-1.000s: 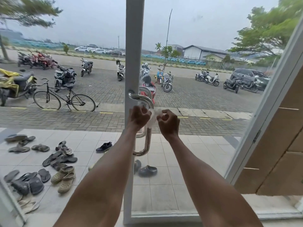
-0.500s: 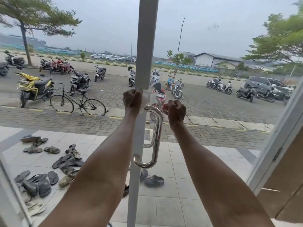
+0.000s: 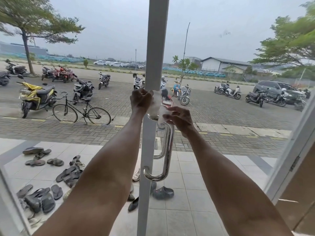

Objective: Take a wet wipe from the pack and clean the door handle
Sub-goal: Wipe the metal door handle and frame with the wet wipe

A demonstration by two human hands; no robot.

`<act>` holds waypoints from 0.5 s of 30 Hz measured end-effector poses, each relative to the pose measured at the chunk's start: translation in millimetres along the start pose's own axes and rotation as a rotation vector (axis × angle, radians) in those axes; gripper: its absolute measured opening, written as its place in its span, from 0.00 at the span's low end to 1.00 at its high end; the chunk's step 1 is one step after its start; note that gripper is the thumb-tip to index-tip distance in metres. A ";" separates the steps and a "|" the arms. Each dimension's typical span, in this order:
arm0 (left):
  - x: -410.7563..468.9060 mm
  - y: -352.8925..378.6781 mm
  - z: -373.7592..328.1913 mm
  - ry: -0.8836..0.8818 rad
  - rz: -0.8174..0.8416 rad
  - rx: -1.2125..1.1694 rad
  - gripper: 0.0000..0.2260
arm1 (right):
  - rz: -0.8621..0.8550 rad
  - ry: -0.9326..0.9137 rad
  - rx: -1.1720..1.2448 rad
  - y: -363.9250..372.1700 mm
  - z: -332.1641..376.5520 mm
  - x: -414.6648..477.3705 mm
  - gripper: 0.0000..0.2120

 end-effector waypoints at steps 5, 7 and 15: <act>9.3 -22.6 1.7 -0.057 -0.180 -0.103 0.06 | 0.077 0.121 -0.143 -23.8 -25.0 0.4 0.12; 13.6 -28.1 3.5 -0.087 -0.205 -0.159 0.05 | 0.165 0.263 -0.180 -30.4 -38.0 1.0 0.15; 8.5 8.7 -11.8 -0.085 0.276 -0.175 0.09 | 0.208 0.098 -0.175 -2.8 2.5 21.3 0.27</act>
Point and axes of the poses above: each hand's wrist, its own x-axis towards the middle knuckle, its own y-axis out of the palm, z = x × y, the point moved 6 cm from there along x, towards the middle knuckle, and after that the axes turned 1 degree about x, right-handed, at the moved point
